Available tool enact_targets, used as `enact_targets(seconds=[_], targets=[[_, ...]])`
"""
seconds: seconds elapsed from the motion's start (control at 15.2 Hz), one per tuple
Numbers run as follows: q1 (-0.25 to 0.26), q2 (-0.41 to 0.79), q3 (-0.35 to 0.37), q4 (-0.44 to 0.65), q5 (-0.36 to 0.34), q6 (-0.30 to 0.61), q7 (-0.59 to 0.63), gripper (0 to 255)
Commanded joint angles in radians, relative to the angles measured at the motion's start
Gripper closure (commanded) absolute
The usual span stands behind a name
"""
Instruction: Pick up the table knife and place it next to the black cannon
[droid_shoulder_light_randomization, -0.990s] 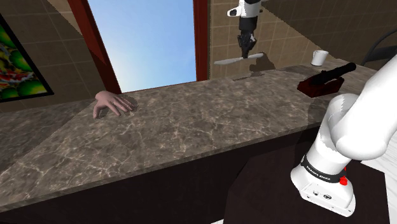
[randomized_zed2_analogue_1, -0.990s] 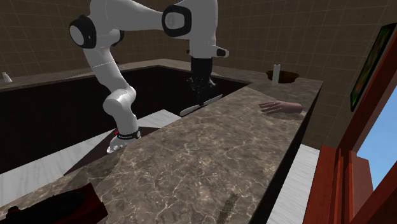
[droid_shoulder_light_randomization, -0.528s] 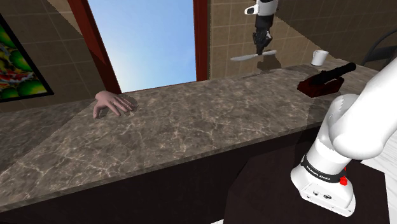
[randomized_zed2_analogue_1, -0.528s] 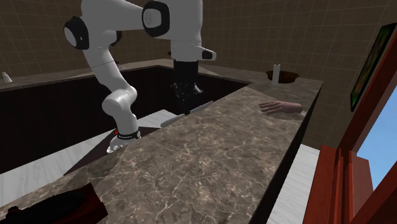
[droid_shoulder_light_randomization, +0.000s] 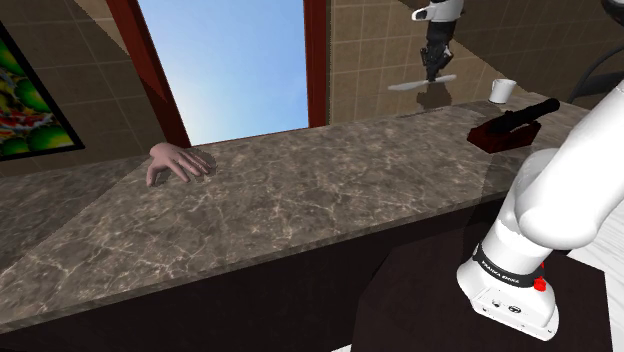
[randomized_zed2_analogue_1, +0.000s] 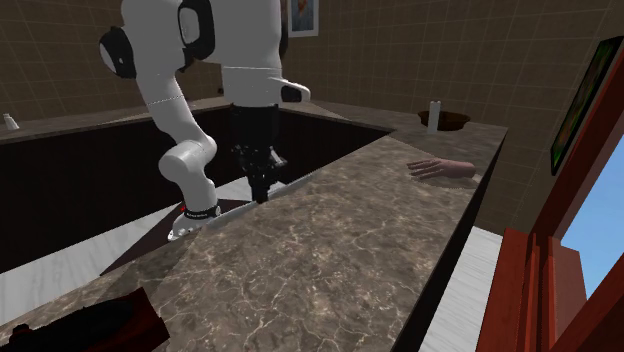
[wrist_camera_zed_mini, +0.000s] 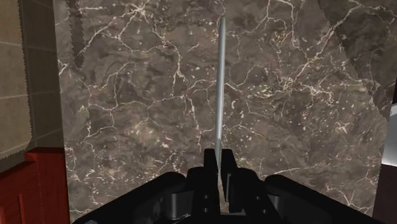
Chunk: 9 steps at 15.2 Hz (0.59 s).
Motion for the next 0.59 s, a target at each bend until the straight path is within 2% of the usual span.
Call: enact_targets(seconds=[0.0, 0.26, 0.53], targets=[[-0.013, 0.038, -0.045, 0.042, 0.018, -0.003, -0.067, 255], [-0.046, 0.128, -0.135, 0.117, 0.076, 0.001, -0.204, 255], [-0.104, 0.259, -0.220, 0.214, 0.179, -0.004, -0.362, 255]])
